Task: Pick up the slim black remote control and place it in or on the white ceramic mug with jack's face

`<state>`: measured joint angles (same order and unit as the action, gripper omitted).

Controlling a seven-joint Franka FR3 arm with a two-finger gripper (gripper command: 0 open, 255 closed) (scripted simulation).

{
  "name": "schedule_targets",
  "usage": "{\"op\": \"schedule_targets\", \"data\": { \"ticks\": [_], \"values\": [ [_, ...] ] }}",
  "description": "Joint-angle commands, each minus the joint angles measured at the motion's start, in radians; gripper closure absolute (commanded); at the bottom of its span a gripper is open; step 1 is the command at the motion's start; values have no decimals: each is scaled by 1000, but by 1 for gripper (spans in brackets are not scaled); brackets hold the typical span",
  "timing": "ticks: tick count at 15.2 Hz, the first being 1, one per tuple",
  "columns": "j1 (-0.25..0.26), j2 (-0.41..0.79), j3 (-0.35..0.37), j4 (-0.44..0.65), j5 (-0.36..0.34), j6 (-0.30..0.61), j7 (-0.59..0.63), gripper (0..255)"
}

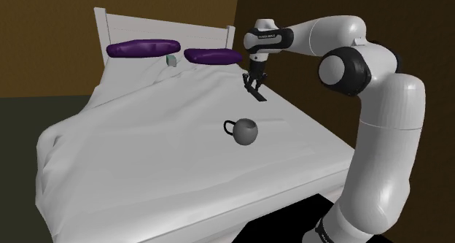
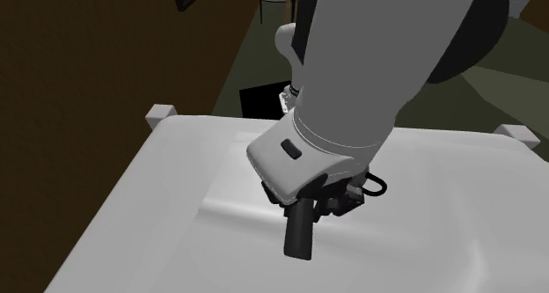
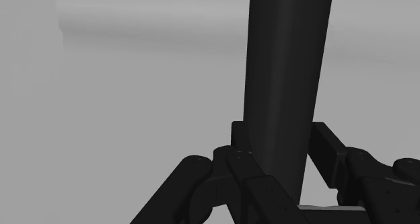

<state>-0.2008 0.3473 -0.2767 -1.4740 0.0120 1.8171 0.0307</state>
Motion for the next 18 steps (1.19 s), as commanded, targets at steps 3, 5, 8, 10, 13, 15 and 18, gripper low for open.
{"op": "schedule_targets", "data": {
  "ticks": [3, 5, 8, 10, 13, 15, 18],
  "values": [
    [64, -134, 16, -192, -41, 57, 82, 255],
    [92, -194, 28, -271, -59, 75, 125, 255],
    [129, -276, 52, -377, -82, 97, 192, 255],
    [151, -327, 71, -440, -94, 107, 238, 255],
    [183, -396, 102, -525, -107, 118, 307, 255],
    [199, -432, 122, -567, -112, 121, 346, 255],
    [198, -422, 121, -597, -112, 161, 348, 255]
  ]
}}
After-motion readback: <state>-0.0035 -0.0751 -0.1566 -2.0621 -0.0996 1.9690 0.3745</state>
